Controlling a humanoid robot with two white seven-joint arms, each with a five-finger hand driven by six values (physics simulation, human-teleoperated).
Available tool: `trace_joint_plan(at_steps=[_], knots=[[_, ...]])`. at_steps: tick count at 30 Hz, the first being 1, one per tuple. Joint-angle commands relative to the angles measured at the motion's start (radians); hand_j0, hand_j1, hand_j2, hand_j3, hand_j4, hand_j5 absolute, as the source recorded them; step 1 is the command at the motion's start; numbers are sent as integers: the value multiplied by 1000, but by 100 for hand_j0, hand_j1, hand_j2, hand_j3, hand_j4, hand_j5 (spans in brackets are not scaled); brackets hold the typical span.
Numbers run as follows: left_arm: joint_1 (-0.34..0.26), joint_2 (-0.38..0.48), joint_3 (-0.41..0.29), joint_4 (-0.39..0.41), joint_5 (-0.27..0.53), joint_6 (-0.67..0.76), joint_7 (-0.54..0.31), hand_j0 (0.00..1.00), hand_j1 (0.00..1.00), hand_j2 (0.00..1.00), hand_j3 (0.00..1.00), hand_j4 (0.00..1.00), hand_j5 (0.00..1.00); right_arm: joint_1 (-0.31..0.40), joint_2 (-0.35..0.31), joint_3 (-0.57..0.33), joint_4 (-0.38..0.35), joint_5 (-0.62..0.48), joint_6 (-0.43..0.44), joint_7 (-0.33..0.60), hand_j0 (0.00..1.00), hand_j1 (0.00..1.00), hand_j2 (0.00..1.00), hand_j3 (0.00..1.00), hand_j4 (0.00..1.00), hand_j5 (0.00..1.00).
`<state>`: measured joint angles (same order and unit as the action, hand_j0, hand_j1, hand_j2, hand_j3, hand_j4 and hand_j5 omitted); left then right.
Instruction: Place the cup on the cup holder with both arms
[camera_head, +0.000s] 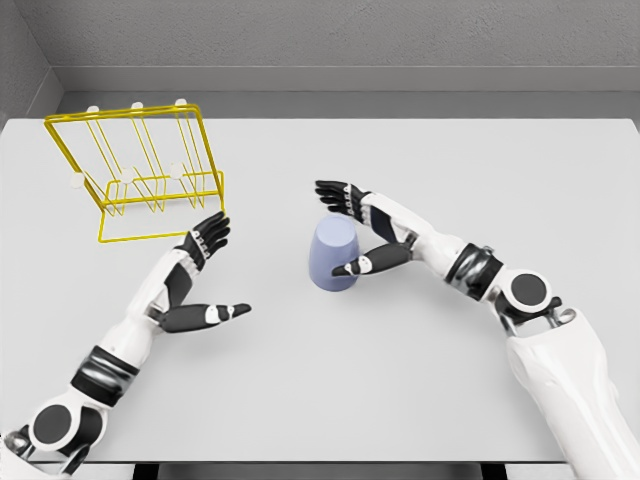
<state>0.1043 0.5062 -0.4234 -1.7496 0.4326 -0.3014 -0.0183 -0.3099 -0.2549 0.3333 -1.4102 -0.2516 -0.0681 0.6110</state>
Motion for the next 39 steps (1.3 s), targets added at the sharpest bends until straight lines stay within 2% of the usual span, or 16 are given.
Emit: trace_joint_plan(at_steps=[1, 6, 8, 10, 14, 18, 22, 25, 27, 32, 35, 39], knots=[[0, -29, -1, 1, -5, 1, 0, 100, 100, 100, 100, 100, 100, 0, -6, -17, 1, -6, -1, 0, 100, 100, 100, 100, 100, 100], [-3, -77, -5, 7, -15, 4, 0, 100, 100, 100, 100, 100, 100, 5, -58, -51, 24, -3, -15, 0, 100, 100, 100, 100, 100, 100], [-5, -123, -3, 15, -74, 5, 1, 100, 100, 100, 100, 100, 100, 8, -90, -71, 28, -5, -15, 0, 100, 100, 100, 100, 100, 100], [-14, -146, -6, 32, -78, 5, 3, 100, 100, 100, 100, 100, 100, 8, -116, -117, 33, -6, -13, 0, 100, 100, 100, 100, 100, 100], [-20, -161, -6, 50, -80, 8, 5, 100, 100, 100, 100, 100, 100, 6, -214, -221, 42, -6, -4, 0, 100, 100, 100, 100, 100, 100], [-23, -187, -3, 56, -80, 87, 15, 100, 100, 100, 100, 100, 100, 6, -280, -221, 22, 2, -12, 0, 100, 100, 100, 100, 100, 100], [-52, -201, -1, 67, -112, 160, 15, 100, 100, 100, 100, 100, 100, 8, -303, -221, 17, 5, -13, 0, 100, 100, 100, 100, 100, 100], [-55, -224, -3, 85, -129, 163, 15, 100, 100, 100, 100, 100, 100, 8, -342, -223, 27, 3, -13, 0, 100, 100, 100, 100, 100, 100], [-57, -248, -1, 99, -202, 162, 15, 100, 100, 100, 100, 100, 100, 6, -346, -223, 33, 3, -10, 0, 100, 100, 100, 100, 100, 100], [-58, -253, -3, 105, -207, 160, 14, 100, 100, 100, 100, 100, 100, 8, -348, -221, 34, 5, -10, 0, 100, 100, 100, 100, 100, 100], [-64, -267, -3, 105, -207, 160, 14, 100, 100, 100, 100, 100, 100, 9, -388, -223, 34, 5, -6, 0, 100, 100, 100, 100, 100, 100], [-80, -278, -5, 105, -207, 159, 12, 100, 100, 100, 100, 100, 100, 9, -405, -224, 36, 5, 1, 0, 100, 100, 100, 100, 100, 100]])
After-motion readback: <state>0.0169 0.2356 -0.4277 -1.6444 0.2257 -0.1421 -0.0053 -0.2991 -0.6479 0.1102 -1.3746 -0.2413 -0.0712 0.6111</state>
